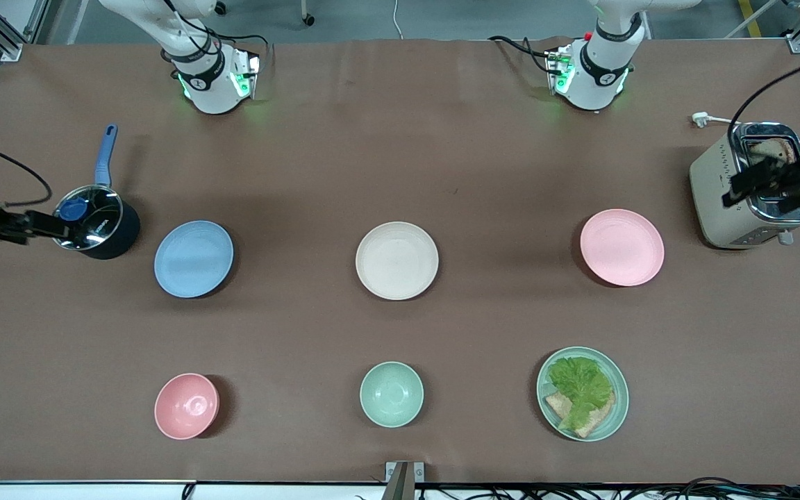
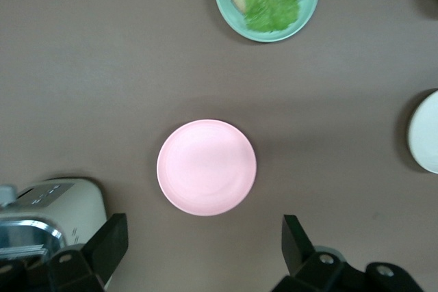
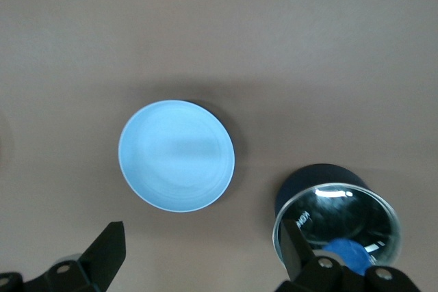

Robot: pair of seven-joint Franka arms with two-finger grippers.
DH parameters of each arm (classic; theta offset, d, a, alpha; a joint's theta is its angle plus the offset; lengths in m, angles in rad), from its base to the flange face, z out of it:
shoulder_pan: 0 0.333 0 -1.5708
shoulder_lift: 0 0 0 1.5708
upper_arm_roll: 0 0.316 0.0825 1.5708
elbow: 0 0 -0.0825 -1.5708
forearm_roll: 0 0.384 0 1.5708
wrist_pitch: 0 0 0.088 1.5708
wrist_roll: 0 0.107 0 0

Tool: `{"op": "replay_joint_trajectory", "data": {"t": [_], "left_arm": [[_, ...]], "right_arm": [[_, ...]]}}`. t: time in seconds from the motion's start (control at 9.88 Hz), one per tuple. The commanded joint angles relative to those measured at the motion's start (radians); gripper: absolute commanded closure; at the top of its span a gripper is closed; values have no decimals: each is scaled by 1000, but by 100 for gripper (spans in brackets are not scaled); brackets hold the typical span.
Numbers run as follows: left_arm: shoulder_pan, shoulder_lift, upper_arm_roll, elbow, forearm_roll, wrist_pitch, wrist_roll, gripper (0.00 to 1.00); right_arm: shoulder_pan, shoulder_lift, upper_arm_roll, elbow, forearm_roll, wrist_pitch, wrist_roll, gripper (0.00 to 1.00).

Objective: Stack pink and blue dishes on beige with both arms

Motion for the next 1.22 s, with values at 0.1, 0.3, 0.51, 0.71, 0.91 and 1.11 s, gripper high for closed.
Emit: {"op": "replay_joint_trajectory", "data": {"t": [0.1, 0.3, 0.51, 0.71, 0.91, 1.11], "left_arm": [[-1, 150, 21, -169, -18, 218, 118, 6], [10, 288, 21, -172, -21, 313, 184, 6], [30, 404, 24, -171, -90, 405, 260, 6], [59, 454, 35, -171, -112, 421, 334, 13], [62, 488, 35, -183, -130, 421, 359, 21], [65, 498, 35, -213, -150, 422, 364, 37]], "right_arm": [[-14, 94, -63, -165, 198, 173, -253, 0], [-7, 177, -62, -249, 315, 323, -352, 0], [-2, 209, -60, -312, 425, 410, -503, 7], [0, 246, -60, -318, 458, 411, -521, 27], [1, 260, -59, -328, 459, 411, -521, 44], [4, 283, -57, -331, 501, 413, -522, 51]]}}
